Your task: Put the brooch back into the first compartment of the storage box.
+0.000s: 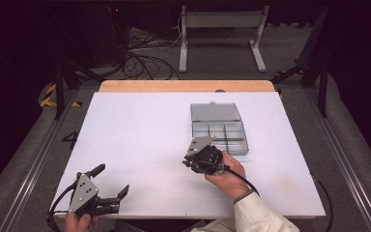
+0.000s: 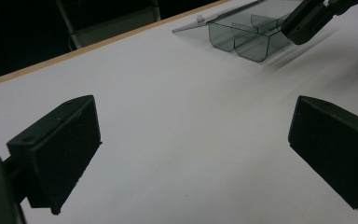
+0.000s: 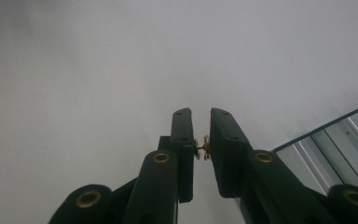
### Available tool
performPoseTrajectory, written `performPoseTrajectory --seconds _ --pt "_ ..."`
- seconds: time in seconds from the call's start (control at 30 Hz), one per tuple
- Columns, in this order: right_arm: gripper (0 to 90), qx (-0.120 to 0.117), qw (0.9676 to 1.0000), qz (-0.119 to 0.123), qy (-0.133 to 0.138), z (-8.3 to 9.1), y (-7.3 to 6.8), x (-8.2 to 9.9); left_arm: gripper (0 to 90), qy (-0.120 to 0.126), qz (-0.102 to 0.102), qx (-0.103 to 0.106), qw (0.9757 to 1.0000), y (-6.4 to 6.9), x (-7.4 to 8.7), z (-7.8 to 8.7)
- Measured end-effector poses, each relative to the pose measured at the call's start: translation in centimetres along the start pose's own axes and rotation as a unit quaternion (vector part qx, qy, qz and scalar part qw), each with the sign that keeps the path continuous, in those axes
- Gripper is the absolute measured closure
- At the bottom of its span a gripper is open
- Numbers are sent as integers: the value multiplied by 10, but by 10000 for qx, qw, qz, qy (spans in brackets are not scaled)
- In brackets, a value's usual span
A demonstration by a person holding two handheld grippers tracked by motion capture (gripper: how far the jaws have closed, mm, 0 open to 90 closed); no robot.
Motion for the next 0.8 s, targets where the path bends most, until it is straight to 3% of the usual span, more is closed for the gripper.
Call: performPoseTrajectory --seconds 0.4,0.8 --pt "806 138 9999 11 4 11 7 -5 29 19 38 36 10000 1 -1 0" --pt "806 308 9992 -222 80 23 25 -19 29 7 -4 28 10000 0 -1 0"
Point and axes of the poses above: each handheld gripper's, and its own axes: z roughly backward along the jaws, x roughly out of its underside, y roughly to its right, the point moved 7 cm from there along -z, roughly forward along the jaws, and after that the axes turned 13 degrees about -z, right-handed, at the moved point
